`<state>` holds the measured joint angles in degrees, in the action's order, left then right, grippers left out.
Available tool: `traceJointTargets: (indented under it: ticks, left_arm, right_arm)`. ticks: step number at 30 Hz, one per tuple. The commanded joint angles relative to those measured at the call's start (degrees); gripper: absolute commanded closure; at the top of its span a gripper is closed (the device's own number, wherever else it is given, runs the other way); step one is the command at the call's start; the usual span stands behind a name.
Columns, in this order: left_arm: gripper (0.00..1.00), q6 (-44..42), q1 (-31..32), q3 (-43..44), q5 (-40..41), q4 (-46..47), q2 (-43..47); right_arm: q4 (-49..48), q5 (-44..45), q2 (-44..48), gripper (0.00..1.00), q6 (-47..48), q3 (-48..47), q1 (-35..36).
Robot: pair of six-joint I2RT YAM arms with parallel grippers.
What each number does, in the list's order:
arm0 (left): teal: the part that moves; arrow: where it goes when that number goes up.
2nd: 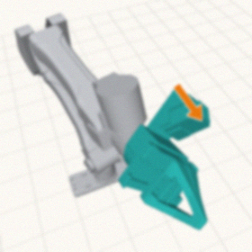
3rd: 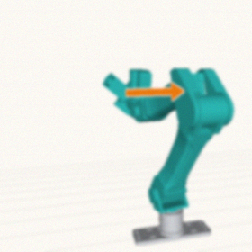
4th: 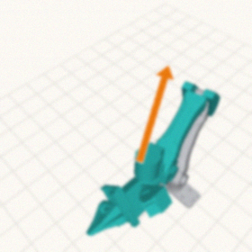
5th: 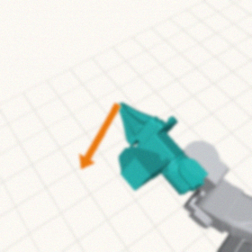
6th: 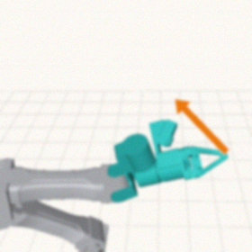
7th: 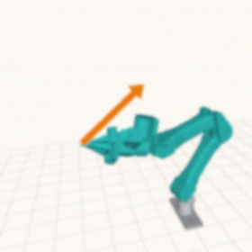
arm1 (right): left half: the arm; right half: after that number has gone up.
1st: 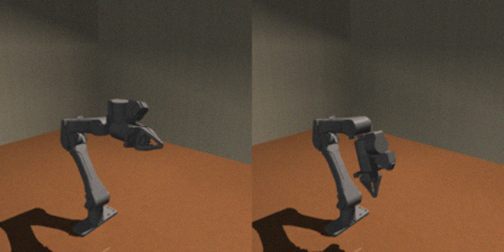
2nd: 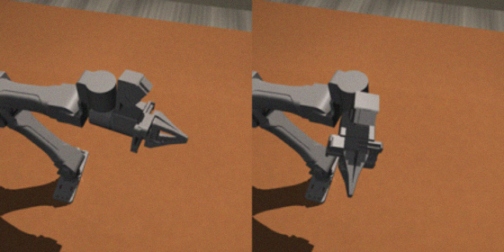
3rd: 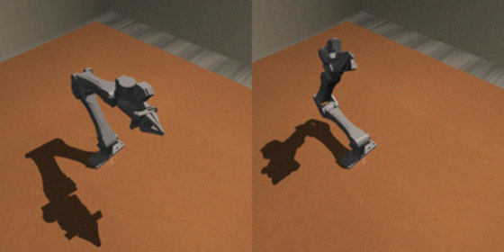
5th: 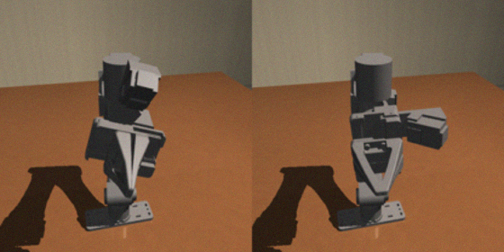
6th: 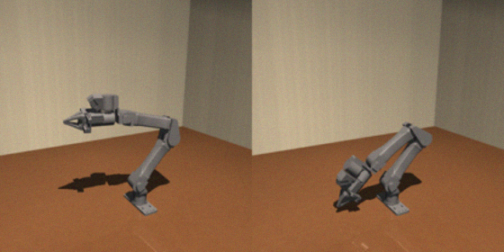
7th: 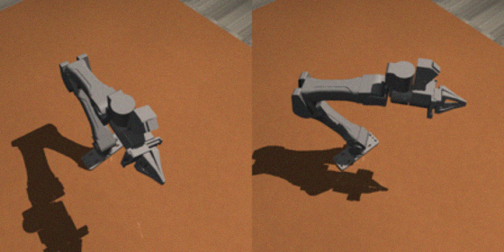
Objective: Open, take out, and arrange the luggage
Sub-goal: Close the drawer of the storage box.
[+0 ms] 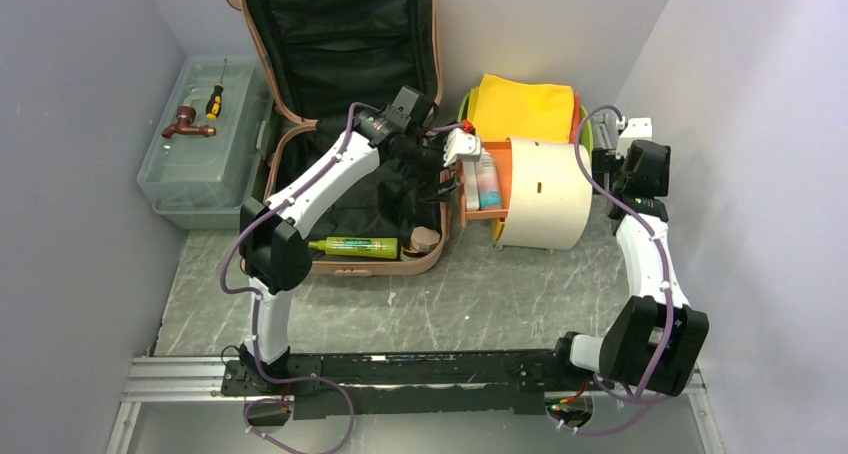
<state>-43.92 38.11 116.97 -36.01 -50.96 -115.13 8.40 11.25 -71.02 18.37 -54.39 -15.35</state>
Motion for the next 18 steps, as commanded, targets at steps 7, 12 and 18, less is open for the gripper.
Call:
traceJointTargets:
  ticks: [7, 12, 18]
  left_arm:
    - [0.00, 1.64, -0.05, 8.84, -5.10, 1.41, -6.29]
    - [0.01, 2.66, 0.21, 14.09, -6.55, 0.99, -10.37]
    - [0.02, 9.27, 1.04, 20.17, -8.89, 3.82, -14.85]
  right_arm:
    - [-3.09, -20.11, -4.14, 0.02, 0.97, -4.41, -0.29]
    - [-2.34, -28.33, -4.75, 0.03, 1.17, -3.75, -0.21]
    - [-3.13, -29.54, -4.61, 0.04, 1.06, -1.87, -0.25]
